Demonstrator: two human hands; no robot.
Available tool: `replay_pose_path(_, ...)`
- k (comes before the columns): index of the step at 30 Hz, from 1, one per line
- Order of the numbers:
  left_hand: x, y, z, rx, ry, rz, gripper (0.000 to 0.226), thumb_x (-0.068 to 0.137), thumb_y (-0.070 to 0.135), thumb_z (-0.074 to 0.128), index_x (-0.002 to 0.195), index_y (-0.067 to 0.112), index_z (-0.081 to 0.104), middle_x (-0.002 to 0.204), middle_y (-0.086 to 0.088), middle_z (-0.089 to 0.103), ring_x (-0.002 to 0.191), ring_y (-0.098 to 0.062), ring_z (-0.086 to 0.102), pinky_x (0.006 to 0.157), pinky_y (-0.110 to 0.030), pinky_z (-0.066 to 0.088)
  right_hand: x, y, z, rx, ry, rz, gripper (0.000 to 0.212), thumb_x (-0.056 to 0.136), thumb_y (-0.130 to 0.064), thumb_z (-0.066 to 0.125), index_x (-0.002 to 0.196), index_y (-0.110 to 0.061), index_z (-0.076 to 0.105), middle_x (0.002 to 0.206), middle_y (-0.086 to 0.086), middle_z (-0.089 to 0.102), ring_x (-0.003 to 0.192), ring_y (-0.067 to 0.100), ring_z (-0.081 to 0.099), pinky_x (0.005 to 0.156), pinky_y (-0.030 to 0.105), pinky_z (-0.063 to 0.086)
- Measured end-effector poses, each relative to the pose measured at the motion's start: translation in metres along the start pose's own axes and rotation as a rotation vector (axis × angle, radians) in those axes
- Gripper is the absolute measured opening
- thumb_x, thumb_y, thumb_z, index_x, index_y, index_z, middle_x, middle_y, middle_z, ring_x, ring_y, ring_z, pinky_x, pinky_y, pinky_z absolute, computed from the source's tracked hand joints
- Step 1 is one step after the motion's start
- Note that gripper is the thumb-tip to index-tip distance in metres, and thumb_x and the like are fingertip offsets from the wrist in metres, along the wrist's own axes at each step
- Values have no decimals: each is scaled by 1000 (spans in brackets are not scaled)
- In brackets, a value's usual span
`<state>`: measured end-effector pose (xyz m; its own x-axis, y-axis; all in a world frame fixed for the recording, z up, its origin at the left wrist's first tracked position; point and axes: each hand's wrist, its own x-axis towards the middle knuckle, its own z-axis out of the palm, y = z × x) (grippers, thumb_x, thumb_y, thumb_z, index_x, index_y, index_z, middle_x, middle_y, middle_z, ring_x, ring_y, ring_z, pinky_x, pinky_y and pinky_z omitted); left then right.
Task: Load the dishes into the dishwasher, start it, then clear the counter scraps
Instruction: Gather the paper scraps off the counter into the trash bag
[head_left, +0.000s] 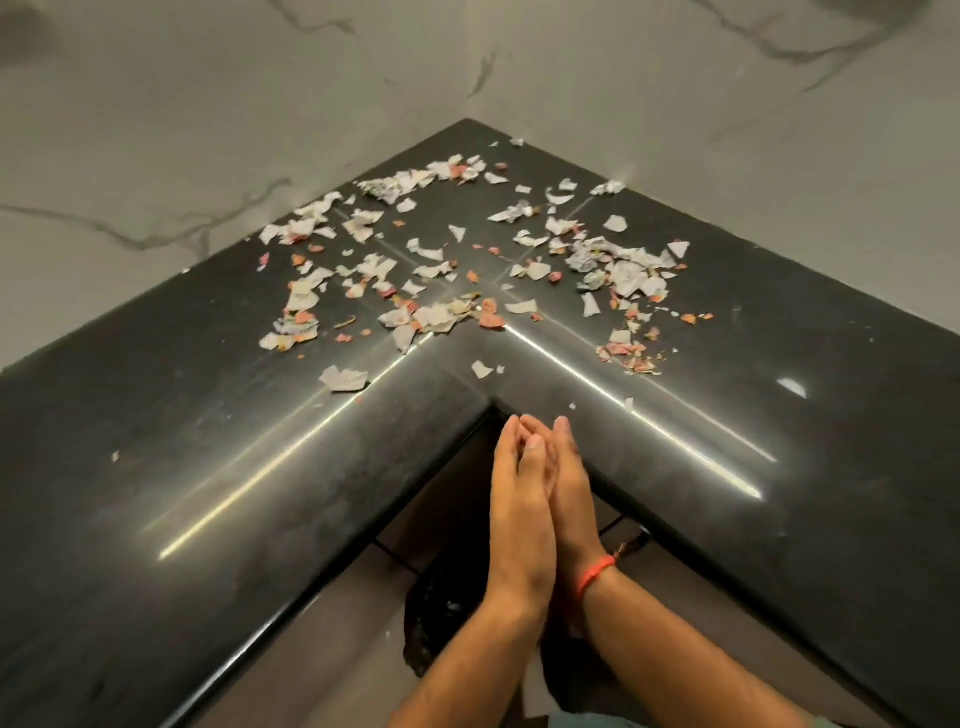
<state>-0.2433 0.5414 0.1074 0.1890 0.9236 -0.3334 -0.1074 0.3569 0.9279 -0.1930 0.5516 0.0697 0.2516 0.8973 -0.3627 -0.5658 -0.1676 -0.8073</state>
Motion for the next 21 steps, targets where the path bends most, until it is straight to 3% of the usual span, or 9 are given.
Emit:
replay_pose_path(4,32,15,45,105,-70,19,27,109,40,40,134,43,47,105,48,55,104,33,49,97,-4,40,28,-44,-19,6,127,-60,74,86,-68,59,141,-19,55,139,-2,61,129,8,56,113,33,39)
replay_pose_path(6,47,18,65,172,-138,21,29,111,37,35,139,40,43,117,40,51,106,33,47,100,-5,40,41,-62,-31,-9,181,-138,53,100,-50,48,141,-17,55,139,-2,61,127,6,57,111,31,42)
replay_pose_path(7,53,21,73,197,-173,12,35,111,40,35,145,39,39,129,35,49,116,29,45,102,-6,37,47,-68,-40,-64,224,-178,47,103,-45,46,140,-18,56,139,-4,61,128,5,56,113,34,41)
replay_pose_path(9,72,20,82,284,-210,-19,51,108,49,38,157,37,29,154,20,41,140,9,37,114,-16,31,63,-75,-63,-268,284,-258,46,101,-47,45,140,-26,56,142,-11,57,132,1,50,116,38,38)
replay_pose_path(11,92,15,91,372,-237,-43,60,106,51,41,161,36,23,164,12,32,146,1,32,121,-26,26,76,-75,-94,-501,289,-314,52,94,-56,46,140,-34,54,146,-16,50,136,-2,43,117,36,37)
replay_pose_path(15,123,1,95,506,-220,-63,63,105,50,45,161,34,22,166,9,27,145,4,25,118,-23,23,90,-64,-157,-1056,217,-342,67,95,-50,55,154,-31,32,163,-6,24,151,8,19,123,35,23)
replay_pose_path(18,132,-7,90,607,-196,-64,64,104,50,47,161,36,22,167,13,25,148,3,22,119,-24,21,103,-57,-179,-1556,147,-419,71,95,-49,53,157,-26,27,167,3,14,155,20,10,125,44,17)
replay_pose_path(21,136,-10,87,720,-188,-18,64,104,49,49,161,37,24,166,17,24,150,3,20,124,-27,20,136,-66,-176,-1710,117,-412,65,101,-49,39,159,-25,22,168,6,8,155,23,5,124,50,15)
